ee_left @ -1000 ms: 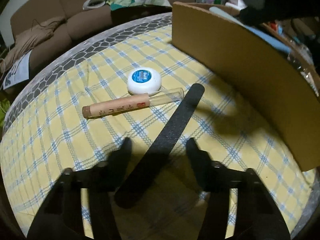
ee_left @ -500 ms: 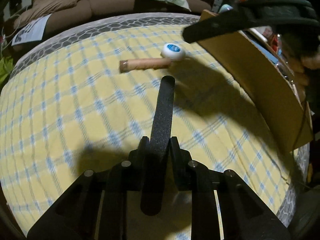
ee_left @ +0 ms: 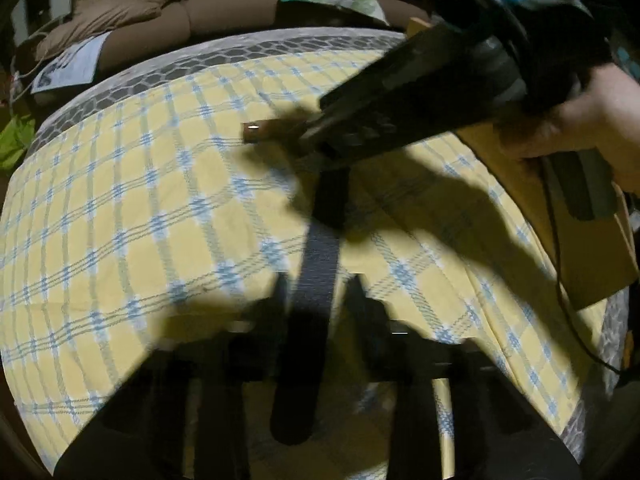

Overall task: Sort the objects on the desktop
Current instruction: 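Grasp the black emery board with the left gripper while the right gripper grasps the wooden stick, then carry the emery board and wooden stick into the box and open both grippers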

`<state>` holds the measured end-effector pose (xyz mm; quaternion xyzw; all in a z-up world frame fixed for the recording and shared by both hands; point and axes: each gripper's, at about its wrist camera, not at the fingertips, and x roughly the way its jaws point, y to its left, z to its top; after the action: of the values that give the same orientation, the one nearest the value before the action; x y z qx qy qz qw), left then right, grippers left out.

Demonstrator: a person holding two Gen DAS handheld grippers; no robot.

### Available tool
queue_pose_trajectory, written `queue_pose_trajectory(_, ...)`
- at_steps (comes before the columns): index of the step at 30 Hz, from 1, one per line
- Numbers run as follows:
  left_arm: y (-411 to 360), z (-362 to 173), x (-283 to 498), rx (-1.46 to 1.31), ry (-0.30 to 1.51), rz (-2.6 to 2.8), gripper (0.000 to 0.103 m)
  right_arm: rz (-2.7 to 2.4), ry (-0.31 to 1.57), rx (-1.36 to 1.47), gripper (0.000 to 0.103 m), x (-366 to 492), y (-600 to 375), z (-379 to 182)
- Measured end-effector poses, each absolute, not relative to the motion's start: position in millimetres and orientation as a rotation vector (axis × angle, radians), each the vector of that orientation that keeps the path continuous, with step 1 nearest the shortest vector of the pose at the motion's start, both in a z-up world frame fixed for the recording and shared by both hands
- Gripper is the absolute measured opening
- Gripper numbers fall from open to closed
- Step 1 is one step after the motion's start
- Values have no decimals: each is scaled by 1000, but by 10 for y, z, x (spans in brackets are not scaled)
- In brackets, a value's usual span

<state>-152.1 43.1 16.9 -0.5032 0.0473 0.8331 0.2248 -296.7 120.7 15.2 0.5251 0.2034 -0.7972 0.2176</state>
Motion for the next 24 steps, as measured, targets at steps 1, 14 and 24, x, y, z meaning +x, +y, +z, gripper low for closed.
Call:
queue_pose_trajectory(1, 399, 167, -1539, -1387, 98, 2302, 19, -2215, 586, 1456, 22, -2969, 1228, 161)
queue_pose_trajectory(14, 74, 477, -1348, -1333, -126, 2377, 19, -2218, 613, 1393, 12, -2823, 1344, 432)
queue_pose_trajectory(24, -270, 498, -1227, -1329, -223, 2418, 19, -2200, 601, 1442, 31, -2967, 1243, 40)
